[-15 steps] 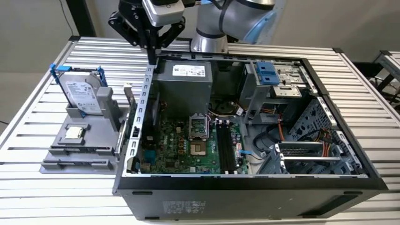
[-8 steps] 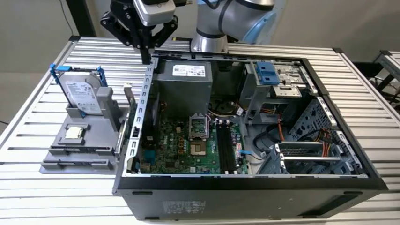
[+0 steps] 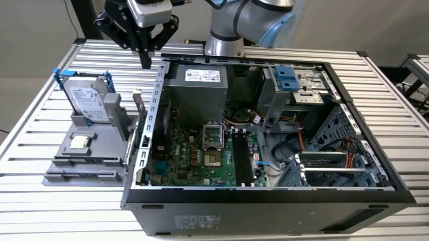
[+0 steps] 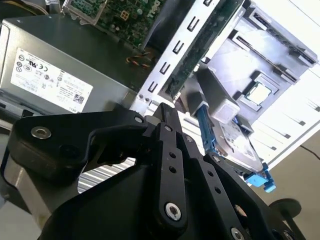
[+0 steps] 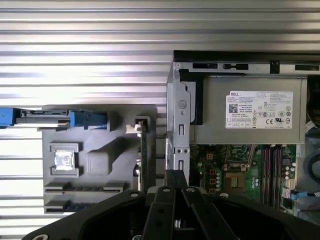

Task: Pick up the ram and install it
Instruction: 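Reach for the ram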

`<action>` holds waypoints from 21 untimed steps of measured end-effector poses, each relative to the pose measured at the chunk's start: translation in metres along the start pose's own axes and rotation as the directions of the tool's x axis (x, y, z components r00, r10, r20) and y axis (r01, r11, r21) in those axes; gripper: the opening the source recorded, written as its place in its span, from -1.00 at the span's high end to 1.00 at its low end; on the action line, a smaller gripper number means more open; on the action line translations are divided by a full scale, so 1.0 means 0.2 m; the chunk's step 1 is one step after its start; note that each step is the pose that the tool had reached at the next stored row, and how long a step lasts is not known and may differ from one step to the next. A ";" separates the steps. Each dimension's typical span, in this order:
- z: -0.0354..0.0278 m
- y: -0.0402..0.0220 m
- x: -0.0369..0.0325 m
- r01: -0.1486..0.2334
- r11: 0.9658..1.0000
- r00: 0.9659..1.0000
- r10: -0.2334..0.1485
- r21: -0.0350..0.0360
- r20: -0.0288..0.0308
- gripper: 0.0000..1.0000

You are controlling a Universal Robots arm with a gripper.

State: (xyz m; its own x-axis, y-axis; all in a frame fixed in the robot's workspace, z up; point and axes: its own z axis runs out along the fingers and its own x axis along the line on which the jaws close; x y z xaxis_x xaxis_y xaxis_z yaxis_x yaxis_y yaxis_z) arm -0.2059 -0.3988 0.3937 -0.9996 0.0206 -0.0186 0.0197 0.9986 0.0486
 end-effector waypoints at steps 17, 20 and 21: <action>-0.005 -0.005 0.244 0.016 1.000 1.000 -0.016 0.000 -0.001 1.00; -0.005 -0.006 0.289 0.018 1.000 1.000 -0.018 0.000 -0.001 1.00; -0.006 -0.006 0.306 0.019 1.000 1.000 -0.019 0.000 -0.001 1.00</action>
State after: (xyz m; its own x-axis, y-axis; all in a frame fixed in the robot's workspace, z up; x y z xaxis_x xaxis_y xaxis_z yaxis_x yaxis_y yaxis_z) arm -0.2671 -0.3988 0.3936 -0.9998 0.0015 -0.0187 0.0005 0.9988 0.0487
